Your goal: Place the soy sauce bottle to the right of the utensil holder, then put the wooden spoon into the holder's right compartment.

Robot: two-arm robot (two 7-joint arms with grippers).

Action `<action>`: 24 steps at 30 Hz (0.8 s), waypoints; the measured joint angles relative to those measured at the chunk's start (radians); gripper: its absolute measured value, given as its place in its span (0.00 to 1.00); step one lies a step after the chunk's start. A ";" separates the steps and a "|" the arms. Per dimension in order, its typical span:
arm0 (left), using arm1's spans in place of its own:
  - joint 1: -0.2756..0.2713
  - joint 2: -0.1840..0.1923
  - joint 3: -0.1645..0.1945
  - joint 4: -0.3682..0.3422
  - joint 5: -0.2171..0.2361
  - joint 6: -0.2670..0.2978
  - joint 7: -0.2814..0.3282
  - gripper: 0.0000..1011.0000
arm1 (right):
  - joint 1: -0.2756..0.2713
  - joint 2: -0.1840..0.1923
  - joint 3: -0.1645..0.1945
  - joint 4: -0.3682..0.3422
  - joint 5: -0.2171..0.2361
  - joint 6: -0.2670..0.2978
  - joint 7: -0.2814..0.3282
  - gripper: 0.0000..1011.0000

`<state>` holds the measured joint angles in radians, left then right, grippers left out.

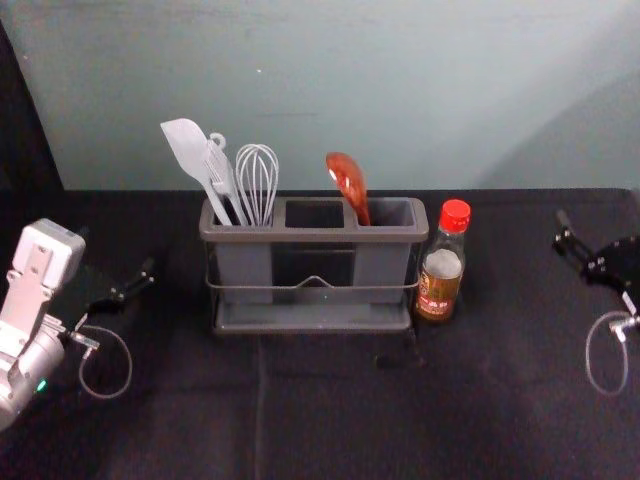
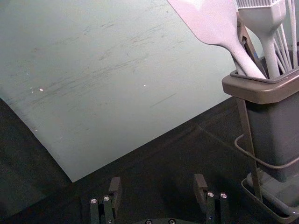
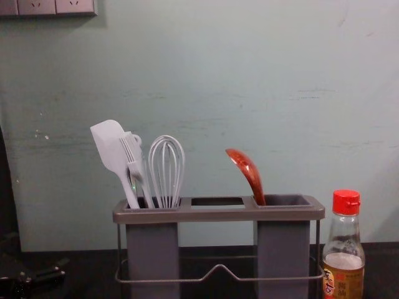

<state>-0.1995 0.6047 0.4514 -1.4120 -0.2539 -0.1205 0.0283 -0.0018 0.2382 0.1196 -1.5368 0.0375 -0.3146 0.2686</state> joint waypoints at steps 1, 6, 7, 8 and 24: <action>0.000 0.000 0.000 0.000 0.000 0.000 0.000 1.00 | -0.004 0.004 -0.004 0.006 -0.005 0.018 -0.007 0.99; 0.000 0.000 0.000 0.000 0.000 0.000 0.000 1.00 | -0.015 0.020 -0.033 0.037 -0.021 0.061 -0.024 0.99; 0.000 0.000 0.000 0.000 0.000 0.000 0.000 1.00 | -0.016 0.023 -0.040 0.042 -0.022 0.064 -0.026 0.99; 0.000 0.000 0.000 0.000 0.000 0.000 0.000 1.00 | -0.016 0.025 -0.043 0.046 -0.023 0.065 -0.027 0.99; 0.000 0.000 0.000 0.000 0.000 0.000 0.000 1.00 | 0.053 0.009 -0.112 0.152 -0.019 0.033 -0.048 0.99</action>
<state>-0.1996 0.6047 0.4514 -1.4120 -0.2540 -0.1205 0.0283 0.0508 0.2475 0.0078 -1.3844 0.0185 -0.2815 0.2207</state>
